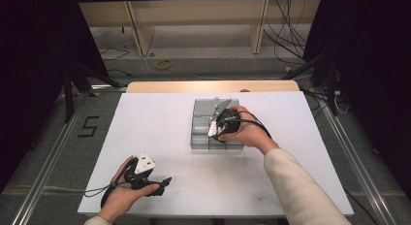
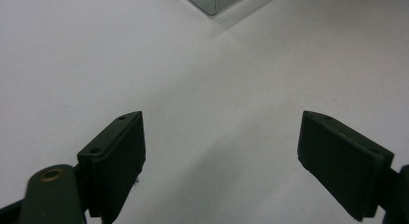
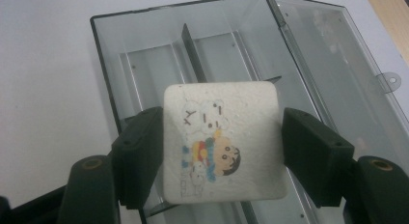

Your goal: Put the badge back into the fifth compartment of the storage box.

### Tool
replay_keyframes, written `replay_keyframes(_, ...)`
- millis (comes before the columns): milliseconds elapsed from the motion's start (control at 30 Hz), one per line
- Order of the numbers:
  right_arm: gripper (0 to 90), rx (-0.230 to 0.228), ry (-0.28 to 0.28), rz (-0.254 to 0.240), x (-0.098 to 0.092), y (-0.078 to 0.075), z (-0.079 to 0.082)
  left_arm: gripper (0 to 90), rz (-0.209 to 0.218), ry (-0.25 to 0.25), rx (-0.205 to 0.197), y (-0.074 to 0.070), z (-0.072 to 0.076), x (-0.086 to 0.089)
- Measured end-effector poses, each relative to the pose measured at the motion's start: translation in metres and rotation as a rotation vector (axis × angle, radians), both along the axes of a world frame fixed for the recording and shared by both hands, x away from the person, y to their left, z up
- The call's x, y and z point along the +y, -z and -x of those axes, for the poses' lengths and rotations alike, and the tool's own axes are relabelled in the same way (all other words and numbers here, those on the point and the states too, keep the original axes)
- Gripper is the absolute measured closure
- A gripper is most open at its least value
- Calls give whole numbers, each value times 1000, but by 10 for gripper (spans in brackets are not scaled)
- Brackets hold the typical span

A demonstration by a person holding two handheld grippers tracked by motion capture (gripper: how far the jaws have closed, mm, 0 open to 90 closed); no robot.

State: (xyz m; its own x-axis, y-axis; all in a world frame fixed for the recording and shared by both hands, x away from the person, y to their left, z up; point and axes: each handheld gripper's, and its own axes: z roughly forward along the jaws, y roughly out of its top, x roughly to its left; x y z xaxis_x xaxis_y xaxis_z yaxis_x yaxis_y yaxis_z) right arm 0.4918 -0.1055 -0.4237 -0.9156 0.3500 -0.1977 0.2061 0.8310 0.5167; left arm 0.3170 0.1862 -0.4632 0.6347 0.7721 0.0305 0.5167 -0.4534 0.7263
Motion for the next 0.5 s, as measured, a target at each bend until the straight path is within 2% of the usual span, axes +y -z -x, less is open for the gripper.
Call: replay_keyframes(500,336,14,11,14,0,4,-3,165,-4,3,1,0,0,0)
